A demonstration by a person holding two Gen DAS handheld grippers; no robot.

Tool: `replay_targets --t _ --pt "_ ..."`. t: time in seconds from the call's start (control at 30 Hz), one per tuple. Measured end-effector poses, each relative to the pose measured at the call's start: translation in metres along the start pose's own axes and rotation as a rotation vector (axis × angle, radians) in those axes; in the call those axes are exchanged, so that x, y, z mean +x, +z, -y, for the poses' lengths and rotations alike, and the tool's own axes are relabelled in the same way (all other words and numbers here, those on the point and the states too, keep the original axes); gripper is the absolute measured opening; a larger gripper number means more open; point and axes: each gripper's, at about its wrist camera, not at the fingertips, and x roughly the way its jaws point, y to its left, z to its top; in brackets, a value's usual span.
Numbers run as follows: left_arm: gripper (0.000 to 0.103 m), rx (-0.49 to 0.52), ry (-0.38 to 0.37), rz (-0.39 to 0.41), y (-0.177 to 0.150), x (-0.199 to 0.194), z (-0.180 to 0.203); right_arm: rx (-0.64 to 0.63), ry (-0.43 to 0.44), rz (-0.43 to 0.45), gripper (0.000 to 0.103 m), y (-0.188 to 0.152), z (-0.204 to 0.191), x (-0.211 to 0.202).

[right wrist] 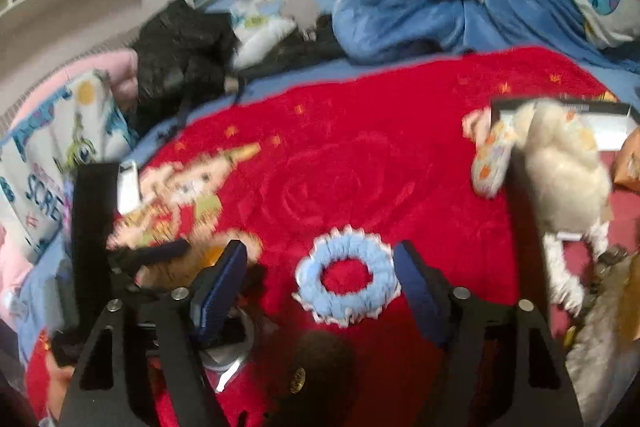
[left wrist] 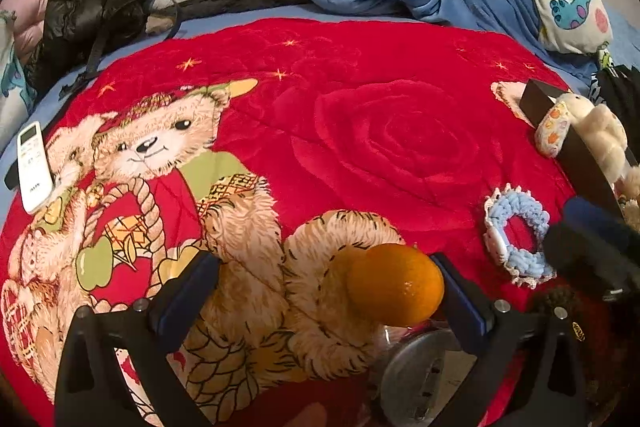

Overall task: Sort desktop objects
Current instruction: 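Grasp the orange with the left gripper while the right grasps the blue crocheted ring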

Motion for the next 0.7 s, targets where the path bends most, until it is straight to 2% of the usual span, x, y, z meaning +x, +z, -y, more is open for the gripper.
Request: replay_targets --t 0.13,0.2,0.47,0.5,0.53,0.57,0.6,0.63,0.67,0.7 --pt "0.103 0.011 0.014 -0.014 -0.001 0.003 0.003 0.073 -0.040 -0.091 0.059 -0.005 0.019 0.019" --pt "0.103 0.015 0.018 -0.016 -0.002 0.004 0.004 0.043 -0.055 -0.103 0.051 -0.006 0.013 0.022" --pt "0.102 0.007 0.004 -0.010 -0.003 0.004 0.002 0.055 -0.053 -0.114 0.049 -0.009 0.015 0.027" --pt "0.099 0.003 -0.003 -0.004 -0.003 0.003 0.001 0.054 -0.054 -0.114 0.049 -0.009 0.015 0.027" --pt "0.091 0.000 -0.009 0.004 -0.004 0.001 -0.001 0.054 -0.053 -0.113 0.048 -0.009 0.016 0.027" --pt "0.085 -0.004 -0.007 0.021 -0.004 -0.003 -0.001 0.053 -0.049 -0.110 0.044 -0.010 0.016 0.026" --pt "0.073 -0.009 -0.005 0.030 -0.004 -0.005 -0.002 0.052 -0.042 -0.105 0.029 -0.010 0.016 0.025" --pt "0.060 -0.015 -0.002 0.037 -0.004 -0.006 -0.004 0.052 -0.027 -0.103 0.022 -0.010 0.016 0.025" --pt "0.054 -0.027 0.003 0.044 -0.004 -0.008 -0.006 0.051 -0.022 -0.104 0.018 -0.010 0.015 0.026" --pt "0.041 -0.039 -0.009 0.049 -0.004 -0.009 -0.009 0.050 -0.010 -0.104 0.015 -0.010 0.015 0.026"
